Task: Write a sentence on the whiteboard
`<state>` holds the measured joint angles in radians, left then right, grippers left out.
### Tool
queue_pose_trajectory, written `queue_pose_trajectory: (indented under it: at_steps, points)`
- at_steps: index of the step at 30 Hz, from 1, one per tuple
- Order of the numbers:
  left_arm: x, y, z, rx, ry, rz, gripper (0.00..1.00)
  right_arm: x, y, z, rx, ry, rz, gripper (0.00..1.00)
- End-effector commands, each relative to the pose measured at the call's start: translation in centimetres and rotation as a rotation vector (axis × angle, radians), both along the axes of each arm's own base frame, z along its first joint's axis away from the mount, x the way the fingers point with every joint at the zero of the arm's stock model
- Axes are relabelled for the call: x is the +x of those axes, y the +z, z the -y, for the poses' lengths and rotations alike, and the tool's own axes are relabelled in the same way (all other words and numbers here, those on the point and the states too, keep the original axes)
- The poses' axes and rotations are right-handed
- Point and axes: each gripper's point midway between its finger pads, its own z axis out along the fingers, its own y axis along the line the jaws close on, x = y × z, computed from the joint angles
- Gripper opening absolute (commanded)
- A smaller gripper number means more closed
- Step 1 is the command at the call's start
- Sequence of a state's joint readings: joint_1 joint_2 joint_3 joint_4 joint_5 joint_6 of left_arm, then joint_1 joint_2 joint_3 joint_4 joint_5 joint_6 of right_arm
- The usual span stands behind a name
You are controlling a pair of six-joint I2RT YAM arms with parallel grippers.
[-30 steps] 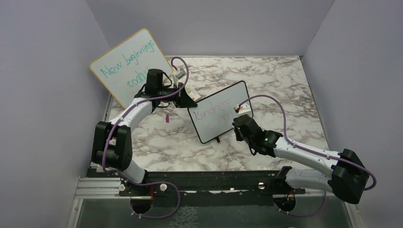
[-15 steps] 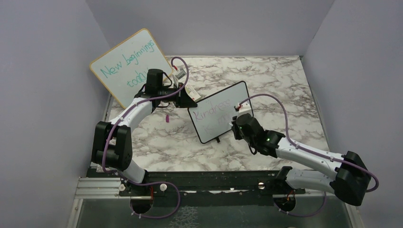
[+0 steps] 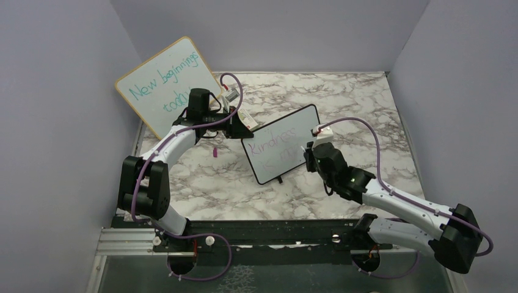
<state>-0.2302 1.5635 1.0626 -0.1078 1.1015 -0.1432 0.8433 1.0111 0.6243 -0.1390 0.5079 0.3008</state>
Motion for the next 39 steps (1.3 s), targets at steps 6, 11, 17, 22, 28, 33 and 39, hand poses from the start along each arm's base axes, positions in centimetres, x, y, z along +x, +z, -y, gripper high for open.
queue_pose_trajectory:
  at_steps: [6,11,17,22,28,33,39]
  points:
    - [-0.4,-3.3,-0.2,0.076,0.017,-0.074,0.0,2.1,3.0,-0.1,0.03,-0.026,0.109,0.0]
    - [-0.4,-3.2,-0.2,0.076,0.016,-0.075,0.0,2.6,2.7,-0.4,0.028,-0.019,0.11,0.0]
    - [-0.5,-3.3,-0.2,0.074,0.012,-0.075,0.0,3.6,2.9,-0.6,0.032,-0.026,0.128,0.0]
    - [-0.5,-3.2,-0.1,0.071,0.007,-0.074,0.0,3.9,2.0,-0.8,0.027,-0.013,0.101,0.0]
    - [-0.5,-3.2,-0.1,0.07,0.006,-0.074,0.0,3.4,1.0,-1.6,0.036,0.032,0.059,0.0]
    - [-0.4,-3.3,-0.1,0.073,0.009,-0.075,0.0,3.2,1.1,-1.3,0.039,0.028,0.061,0.0]
    - [-0.4,-3.4,-0.2,0.078,0.017,-0.082,0.0,2.8,1.6,-0.4,0.037,0.003,0.073,0.0]
